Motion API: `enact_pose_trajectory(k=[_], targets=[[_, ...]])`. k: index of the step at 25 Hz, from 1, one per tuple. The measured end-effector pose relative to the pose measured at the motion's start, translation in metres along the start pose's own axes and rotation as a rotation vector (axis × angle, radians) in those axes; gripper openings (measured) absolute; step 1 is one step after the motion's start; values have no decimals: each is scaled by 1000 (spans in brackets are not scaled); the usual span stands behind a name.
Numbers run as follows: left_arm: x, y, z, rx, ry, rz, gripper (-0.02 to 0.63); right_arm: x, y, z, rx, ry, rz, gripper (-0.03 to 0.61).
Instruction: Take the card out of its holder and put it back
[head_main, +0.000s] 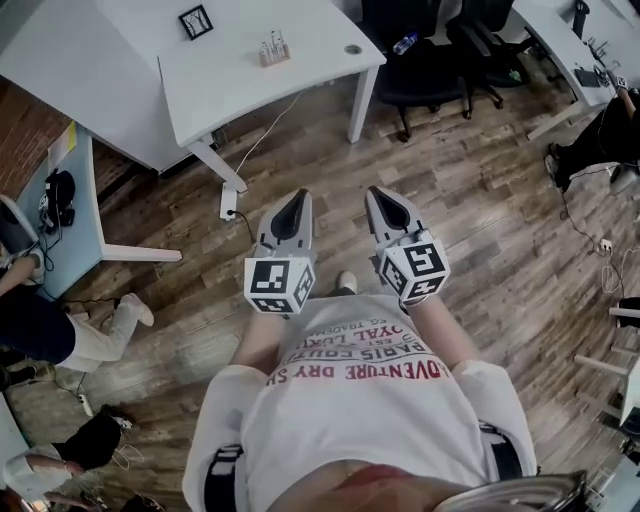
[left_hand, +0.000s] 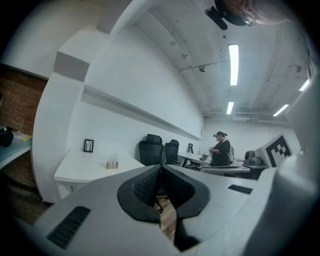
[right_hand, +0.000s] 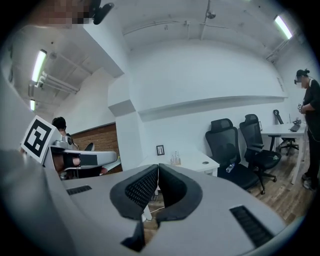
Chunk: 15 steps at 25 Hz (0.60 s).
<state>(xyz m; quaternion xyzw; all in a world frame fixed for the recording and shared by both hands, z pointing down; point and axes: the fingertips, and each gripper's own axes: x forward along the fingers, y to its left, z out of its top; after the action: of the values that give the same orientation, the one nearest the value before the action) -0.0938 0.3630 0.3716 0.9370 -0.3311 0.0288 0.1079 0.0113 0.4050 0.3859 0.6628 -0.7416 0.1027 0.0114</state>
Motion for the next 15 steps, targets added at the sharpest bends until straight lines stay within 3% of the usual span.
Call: enact_pose_trajectory(k=[5,15], targets=[[37,-11,-2,18,20,23,25,20,-32,10,4,-6,43,26],[102,42,0,9,41,75,25,101,-68,6,52,21,70,26]])
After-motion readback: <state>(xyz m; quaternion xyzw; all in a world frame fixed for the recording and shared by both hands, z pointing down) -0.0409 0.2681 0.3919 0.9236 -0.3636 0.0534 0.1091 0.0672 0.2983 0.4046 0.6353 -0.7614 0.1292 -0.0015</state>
